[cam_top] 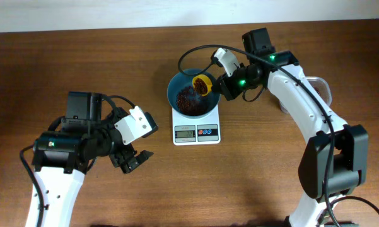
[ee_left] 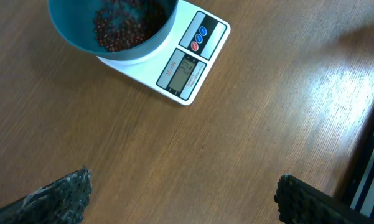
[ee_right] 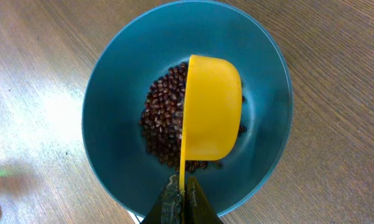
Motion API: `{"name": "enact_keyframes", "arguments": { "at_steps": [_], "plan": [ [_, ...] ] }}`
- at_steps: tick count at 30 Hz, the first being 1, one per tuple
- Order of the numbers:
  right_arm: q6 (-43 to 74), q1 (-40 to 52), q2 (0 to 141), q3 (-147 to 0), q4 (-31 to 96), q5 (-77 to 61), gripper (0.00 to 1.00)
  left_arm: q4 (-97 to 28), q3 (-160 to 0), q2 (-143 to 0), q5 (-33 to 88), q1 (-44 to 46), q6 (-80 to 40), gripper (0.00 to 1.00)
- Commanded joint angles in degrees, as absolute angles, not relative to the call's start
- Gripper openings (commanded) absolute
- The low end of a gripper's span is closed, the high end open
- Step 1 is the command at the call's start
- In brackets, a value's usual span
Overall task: Scoop item into bowl and weigh 50g on scale
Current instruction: 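Tilt the yellow scoop with the right gripper to pour beans into the bowl, then hold the emptied scoop inverted over the bowl with the right gripper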
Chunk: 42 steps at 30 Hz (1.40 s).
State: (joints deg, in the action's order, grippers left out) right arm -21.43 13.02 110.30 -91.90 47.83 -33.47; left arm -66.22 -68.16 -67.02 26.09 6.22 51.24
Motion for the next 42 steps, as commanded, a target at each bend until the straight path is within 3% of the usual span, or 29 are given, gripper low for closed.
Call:
{"name": "enact_keyframes", "arguments": {
  "at_steps": [1, 42],
  "plan": [
    [-22.04, 13.08, 108.71, -93.25, 48.23, -33.23, 0.04, -66.11, -68.10, -66.61, 26.06, 5.85, 51.75, 0.99],
    [-19.22, 15.16, 108.16, -95.70, 49.80, -32.01, 0.04, -66.11, -68.10, -66.61, 26.06, 5.85, 51.75, 0.99]
  ]
}}
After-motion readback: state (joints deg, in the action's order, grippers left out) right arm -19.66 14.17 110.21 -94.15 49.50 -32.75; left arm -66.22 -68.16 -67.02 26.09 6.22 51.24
